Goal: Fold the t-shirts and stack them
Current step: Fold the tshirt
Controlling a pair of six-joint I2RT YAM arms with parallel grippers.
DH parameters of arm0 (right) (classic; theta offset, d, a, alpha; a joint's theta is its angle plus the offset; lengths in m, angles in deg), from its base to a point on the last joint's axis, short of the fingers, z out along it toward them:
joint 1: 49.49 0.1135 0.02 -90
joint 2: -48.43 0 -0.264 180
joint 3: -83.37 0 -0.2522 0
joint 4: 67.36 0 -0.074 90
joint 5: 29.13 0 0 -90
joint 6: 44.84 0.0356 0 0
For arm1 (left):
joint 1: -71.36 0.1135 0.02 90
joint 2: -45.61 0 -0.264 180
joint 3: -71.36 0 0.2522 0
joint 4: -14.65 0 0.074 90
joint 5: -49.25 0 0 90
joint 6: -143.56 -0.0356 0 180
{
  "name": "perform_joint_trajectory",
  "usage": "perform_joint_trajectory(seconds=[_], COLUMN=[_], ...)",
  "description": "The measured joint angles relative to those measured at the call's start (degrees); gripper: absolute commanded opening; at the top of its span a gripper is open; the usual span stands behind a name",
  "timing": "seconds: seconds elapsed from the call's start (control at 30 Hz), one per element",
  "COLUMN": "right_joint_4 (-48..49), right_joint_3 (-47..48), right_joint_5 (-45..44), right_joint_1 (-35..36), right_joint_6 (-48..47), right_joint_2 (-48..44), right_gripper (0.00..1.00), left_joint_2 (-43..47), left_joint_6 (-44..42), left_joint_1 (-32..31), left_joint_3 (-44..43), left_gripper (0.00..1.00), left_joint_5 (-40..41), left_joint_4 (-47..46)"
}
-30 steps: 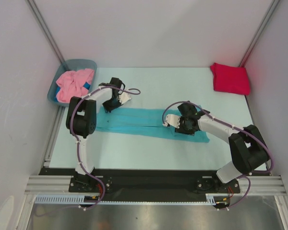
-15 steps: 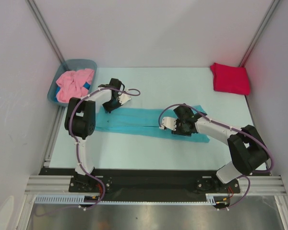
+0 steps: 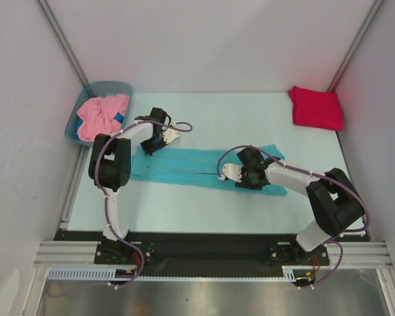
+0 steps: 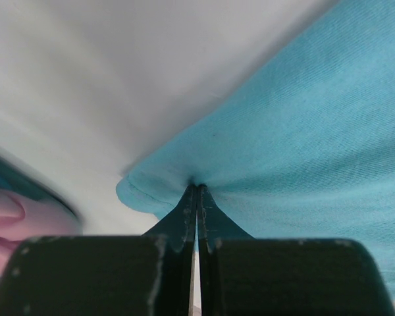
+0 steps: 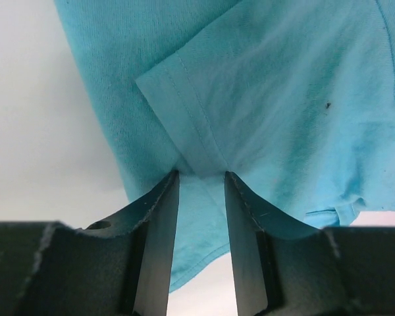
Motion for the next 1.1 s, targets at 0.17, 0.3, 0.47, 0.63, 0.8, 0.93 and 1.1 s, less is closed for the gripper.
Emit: perform_joint_trajectory(seconds=[0.17,0.3,0.47,0.63,0.8,0.93,1.1], right_joint_4=[0.0,0.1,-0.1,0.5,0.7,0.6,0.7], right_joint_3=[0.2,0.9,3.1,3.8,3.8,3.8,3.8], right_joint_5=[-0.2,-0.4,0.0,0.1,0.1,0.1,0.1], right_joint_1=[0.1,0.1,0.2,0.2,0.2,0.3,0.3], right_joint_6=[0.0,-0.1,0.0,0.0,0.0,0.0,-0.1], right_joint_2=[0.2,0.9,1.8,2.3,3.6,3.6,3.6], right_gripper=[0.38,0.38,0.37,0.37,0.34,0.28,0.07], left_joint_2=[0.0,0.0,0.0,-0.1,-0.1,-0.1,-0.2], left_joint_6=[0.0,0.0,0.0,0.0,0.1,0.0,0.1], left_joint_1=[-0.1,-0.1,-0.1,-0.1,-0.1,-0.1,-0.1], left_joint_3=[-0.1,-0.3,-0.3,-0.9,-1.4,-1.4,-1.7], left_gripper=[0.00,0.00,0.00,0.00,0.00,0.00,0.00], left_joint_5=[0.0,-0.1,-0.1,-0.3,-0.4,-0.4,-0.4], left_joint_4=[0.0,0.1,0.0,0.0,0.0,0.0,0.0])
